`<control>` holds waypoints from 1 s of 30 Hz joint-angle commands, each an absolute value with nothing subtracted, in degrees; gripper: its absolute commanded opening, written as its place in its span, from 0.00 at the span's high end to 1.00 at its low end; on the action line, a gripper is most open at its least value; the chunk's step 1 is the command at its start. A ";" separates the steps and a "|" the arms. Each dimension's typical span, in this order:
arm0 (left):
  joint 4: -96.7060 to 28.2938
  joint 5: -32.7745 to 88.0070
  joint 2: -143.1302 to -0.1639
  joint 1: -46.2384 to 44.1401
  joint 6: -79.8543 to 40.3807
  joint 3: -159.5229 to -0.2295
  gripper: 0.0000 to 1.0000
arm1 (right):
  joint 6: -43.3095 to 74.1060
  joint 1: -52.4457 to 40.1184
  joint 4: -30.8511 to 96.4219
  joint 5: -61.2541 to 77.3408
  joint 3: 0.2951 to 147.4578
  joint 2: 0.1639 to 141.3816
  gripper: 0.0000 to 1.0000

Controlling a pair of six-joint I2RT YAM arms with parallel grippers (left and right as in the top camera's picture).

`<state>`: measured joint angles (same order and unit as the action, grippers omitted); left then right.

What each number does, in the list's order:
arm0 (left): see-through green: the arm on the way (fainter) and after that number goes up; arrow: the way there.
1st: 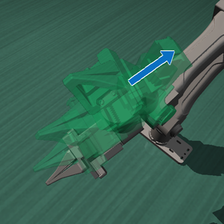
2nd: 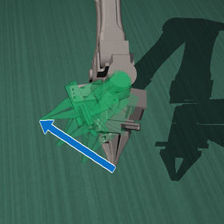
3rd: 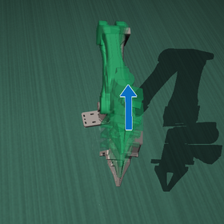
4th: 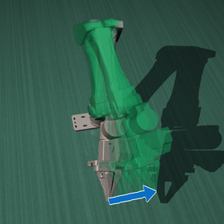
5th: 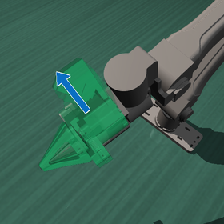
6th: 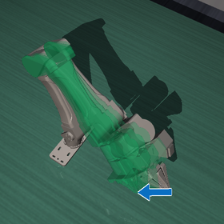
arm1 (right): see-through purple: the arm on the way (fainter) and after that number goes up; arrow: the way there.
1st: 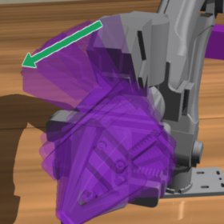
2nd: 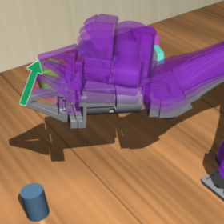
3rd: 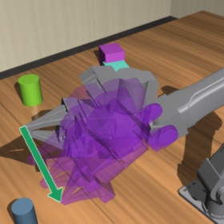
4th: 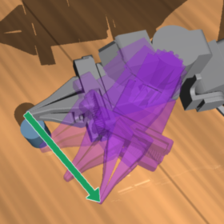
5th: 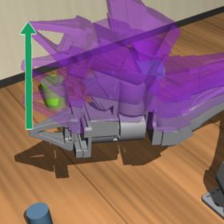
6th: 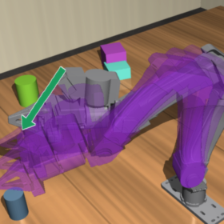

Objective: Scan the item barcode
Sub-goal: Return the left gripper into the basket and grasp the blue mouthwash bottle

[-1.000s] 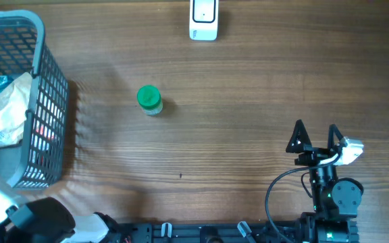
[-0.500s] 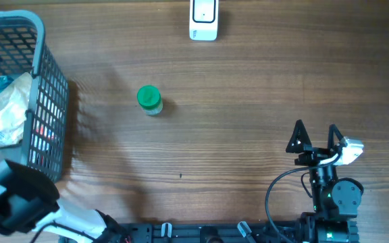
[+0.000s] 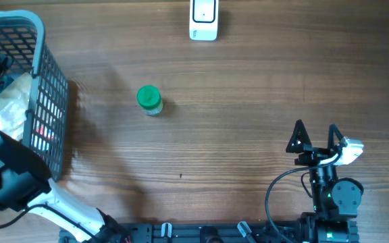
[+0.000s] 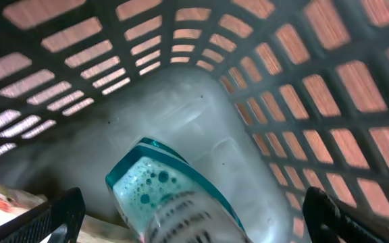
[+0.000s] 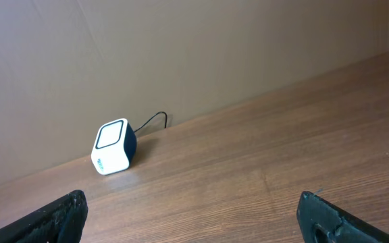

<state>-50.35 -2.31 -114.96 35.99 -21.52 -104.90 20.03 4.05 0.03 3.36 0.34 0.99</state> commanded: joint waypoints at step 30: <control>-48.21 -2.85 -117.25 35.51 -33.54 -104.99 0.71 | 19.59 4.08 -0.12 2.59 0.30 0.60 0.00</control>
